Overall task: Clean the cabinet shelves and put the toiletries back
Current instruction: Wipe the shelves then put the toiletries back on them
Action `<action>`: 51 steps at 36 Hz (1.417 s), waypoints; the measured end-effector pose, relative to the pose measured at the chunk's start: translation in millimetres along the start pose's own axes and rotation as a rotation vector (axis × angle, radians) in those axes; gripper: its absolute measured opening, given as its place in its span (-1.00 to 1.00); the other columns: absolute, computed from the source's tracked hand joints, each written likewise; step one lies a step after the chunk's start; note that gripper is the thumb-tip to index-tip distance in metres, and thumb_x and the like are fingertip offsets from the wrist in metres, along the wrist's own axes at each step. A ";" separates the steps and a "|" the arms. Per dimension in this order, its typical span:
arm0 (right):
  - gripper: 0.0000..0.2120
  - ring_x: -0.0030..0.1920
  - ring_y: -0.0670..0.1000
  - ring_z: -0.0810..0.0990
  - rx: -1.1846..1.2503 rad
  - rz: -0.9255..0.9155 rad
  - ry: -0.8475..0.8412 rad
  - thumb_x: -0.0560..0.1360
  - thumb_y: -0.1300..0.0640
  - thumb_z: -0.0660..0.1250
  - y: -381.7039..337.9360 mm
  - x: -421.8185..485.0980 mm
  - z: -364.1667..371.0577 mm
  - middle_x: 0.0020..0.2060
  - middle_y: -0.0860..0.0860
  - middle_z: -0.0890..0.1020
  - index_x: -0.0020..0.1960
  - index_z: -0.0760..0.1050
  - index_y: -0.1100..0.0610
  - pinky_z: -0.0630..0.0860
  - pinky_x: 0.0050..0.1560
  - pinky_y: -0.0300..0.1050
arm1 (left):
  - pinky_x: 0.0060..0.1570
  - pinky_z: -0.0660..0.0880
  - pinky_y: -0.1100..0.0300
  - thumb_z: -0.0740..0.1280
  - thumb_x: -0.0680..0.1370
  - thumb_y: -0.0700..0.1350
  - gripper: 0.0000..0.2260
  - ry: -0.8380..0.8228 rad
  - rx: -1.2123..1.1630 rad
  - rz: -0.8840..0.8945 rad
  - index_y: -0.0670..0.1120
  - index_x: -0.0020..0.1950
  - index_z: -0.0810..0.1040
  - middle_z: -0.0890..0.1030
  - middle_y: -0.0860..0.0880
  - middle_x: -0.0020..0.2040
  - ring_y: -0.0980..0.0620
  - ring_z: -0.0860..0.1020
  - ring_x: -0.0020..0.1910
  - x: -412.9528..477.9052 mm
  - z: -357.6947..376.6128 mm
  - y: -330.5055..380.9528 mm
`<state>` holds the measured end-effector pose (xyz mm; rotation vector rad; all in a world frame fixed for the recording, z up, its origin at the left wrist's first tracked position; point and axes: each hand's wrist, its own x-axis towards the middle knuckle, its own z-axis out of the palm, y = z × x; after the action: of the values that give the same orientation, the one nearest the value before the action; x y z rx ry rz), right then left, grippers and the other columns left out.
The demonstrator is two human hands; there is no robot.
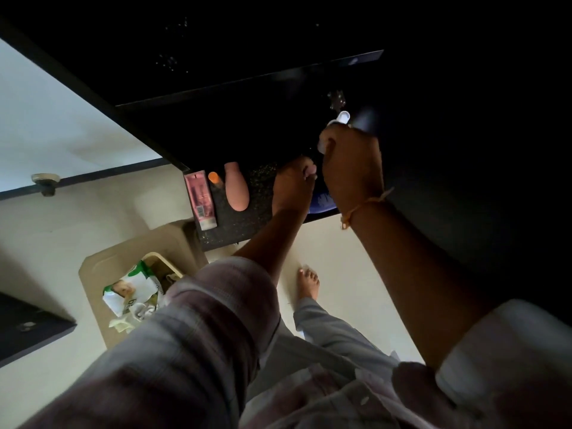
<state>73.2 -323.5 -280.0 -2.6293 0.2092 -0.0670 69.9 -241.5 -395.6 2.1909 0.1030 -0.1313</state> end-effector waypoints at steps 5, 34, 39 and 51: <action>-0.83 -0.40 0.01 0.31 0.014 -0.011 0.013 0.39 0.21 0.15 16.5 -31.6 10.6 -0.49 -0.09 0.24 -0.35 0.29 0.04 0.18 -0.38 -0.19 | -0.15 0.46 0.18 0.35 0.53 -0.13 -0.93 -0.023 0.003 -0.005 -0.12 -0.06 0.57 0.65 -0.10 -0.15 -0.07 0.60 -0.13 6.8 2.8 -4.6; -0.69 0.19 0.21 0.51 0.029 0.157 -0.354 0.54 0.18 0.28 25.4 -100.4 99.1 0.22 0.18 0.49 0.27 0.51 0.13 0.48 0.19 0.01 | 0.25 0.37 0.04 0.37 0.53 -0.13 -0.53 0.104 0.267 -0.285 -0.13 0.42 0.37 0.43 -0.23 0.30 -0.20 0.35 0.30 -72.8 -70.1 -68.5; -0.66 0.16 0.22 0.47 -0.164 0.038 -0.339 0.50 0.20 0.31 42.9 -108.1 96.4 0.22 0.17 0.41 0.27 0.48 0.09 0.52 0.13 0.05 | 0.33 0.33 0.03 0.36 0.55 -0.15 -0.49 0.087 0.268 -0.232 -0.07 0.48 0.30 0.27 -0.22 0.42 -0.22 0.25 0.40 -69.7 -65.9 -68.2; -0.73 0.14 0.23 0.48 -0.226 0.000 -0.268 0.51 0.18 0.31 61.3 -102.2 91.5 0.24 0.17 0.42 0.20 0.49 0.12 0.58 -0.05 0.10 | 0.33 0.26 0.05 0.33 0.57 -0.10 -0.69 0.237 0.196 -0.326 -0.19 0.27 0.48 0.34 -0.22 0.38 -0.21 0.28 0.37 -56.2 -47.9 -71.7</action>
<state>-28.1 -316.5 -390.7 -2.8252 0.1294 0.3249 8.2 -162.2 -417.9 2.3633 0.6038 -0.0650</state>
